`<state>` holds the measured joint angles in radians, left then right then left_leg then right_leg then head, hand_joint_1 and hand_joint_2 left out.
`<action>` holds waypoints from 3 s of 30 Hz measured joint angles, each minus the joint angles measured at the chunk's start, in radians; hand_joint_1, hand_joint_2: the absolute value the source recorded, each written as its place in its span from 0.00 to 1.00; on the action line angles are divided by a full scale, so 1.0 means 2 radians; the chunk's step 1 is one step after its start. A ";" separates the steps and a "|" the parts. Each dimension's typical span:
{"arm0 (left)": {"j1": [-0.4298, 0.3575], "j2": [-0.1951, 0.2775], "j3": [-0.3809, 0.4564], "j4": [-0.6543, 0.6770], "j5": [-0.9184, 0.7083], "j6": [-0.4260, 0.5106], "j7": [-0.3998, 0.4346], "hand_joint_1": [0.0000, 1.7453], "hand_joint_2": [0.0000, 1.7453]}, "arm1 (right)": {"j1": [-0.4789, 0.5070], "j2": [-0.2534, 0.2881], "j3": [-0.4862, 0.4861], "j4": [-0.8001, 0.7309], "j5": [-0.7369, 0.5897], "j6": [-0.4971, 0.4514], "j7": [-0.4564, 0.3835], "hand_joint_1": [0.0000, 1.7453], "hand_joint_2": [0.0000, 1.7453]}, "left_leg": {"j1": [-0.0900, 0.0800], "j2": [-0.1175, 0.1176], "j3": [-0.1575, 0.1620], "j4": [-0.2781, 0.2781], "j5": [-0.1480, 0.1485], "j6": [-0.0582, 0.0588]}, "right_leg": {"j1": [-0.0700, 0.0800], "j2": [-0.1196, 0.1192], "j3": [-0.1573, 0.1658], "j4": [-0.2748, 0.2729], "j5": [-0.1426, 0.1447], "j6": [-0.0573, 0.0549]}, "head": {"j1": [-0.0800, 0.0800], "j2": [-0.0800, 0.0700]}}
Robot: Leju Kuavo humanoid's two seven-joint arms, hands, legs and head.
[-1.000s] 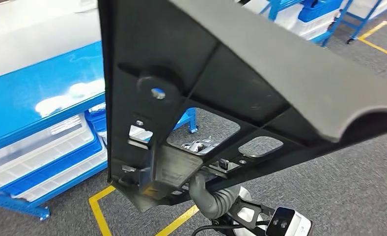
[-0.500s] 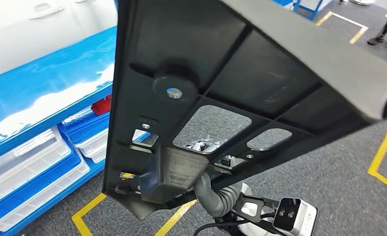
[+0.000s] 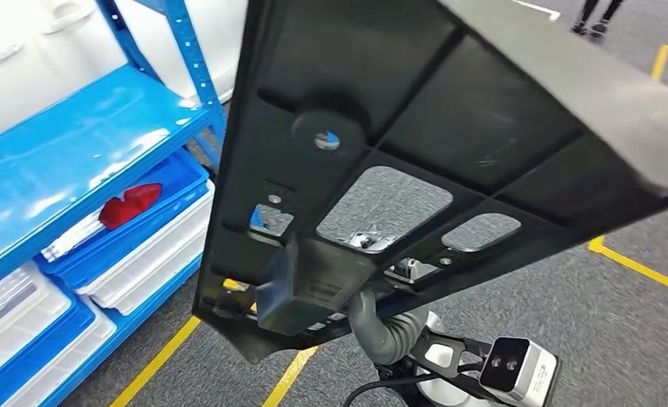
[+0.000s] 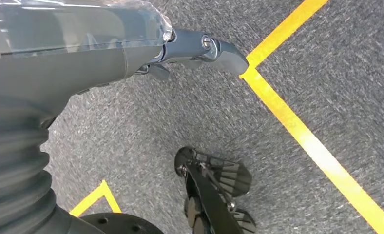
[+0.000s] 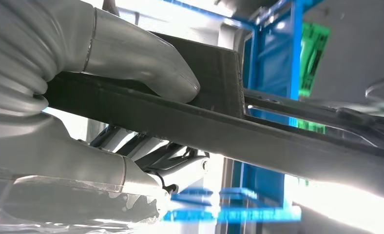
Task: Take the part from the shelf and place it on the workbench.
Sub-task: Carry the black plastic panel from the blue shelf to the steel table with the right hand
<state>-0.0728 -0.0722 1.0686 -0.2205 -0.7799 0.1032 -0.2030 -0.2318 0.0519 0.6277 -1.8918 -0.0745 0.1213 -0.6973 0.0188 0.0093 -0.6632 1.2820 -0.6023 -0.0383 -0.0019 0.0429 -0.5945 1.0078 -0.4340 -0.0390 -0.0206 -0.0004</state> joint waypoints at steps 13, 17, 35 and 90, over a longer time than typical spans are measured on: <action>-0.004 -0.001 0.000 0.000 -0.007 0.001 0.006 0.00 1.00 | 0.011 -0.003 -0.017 -0.011 -0.006 -0.021 0.000 1.00 1.00 | 0.003 0.001 0.061 -0.144 0.069 0.025 | -0.003 -0.014 -0.064 0.115 -0.053 0.029 | 0.000 0.000; -0.005 -0.001 0.000 0.000 -0.007 0.000 0.006 0.00 1.00 | 0.019 -0.004 -0.017 -0.013 -0.005 -0.023 0.000 1.00 1.00 | 0.002 0.028 0.063 -0.143 0.066 0.022 | -0.007 -0.026 -0.059 0.105 -0.030 0.032 | 0.000 0.000; 0.000 0.015 0.032 0.000 0.027 0.027 0.018 0.00 1.00 | 0.045 0.008 -0.058 -0.031 0.029 0.018 0.000 1.00 1.00 | 0.001 -0.036 0.051 -0.120 0.062 0.010 | 0.001 0.031 -0.007 0.007 0.000 0.005 | 0.000 0.000; -0.006 0.020 0.051 0.000 0.016 0.009 0.009 0.00 1.00 | 0.023 -0.001 -0.071 -0.039 0.011 -0.027 0.000 1.00 1.00 | -0.001 0.001 0.015 -0.018 -0.007 0.001 | 0.000 -0.012 0.002 -0.005 -0.003 0.003 | 0.000 0.000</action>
<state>-0.0843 -0.0320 1.1696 -0.2209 -0.7471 0.1218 -0.1843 -0.1868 0.0491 0.4865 -1.9703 -0.0532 0.0679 -0.6971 0.0171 0.0113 -0.6327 1.2464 -0.6169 -0.0370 -0.0017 0.0192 -0.5905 0.9968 -0.4390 -0.0326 -0.0202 -0.0004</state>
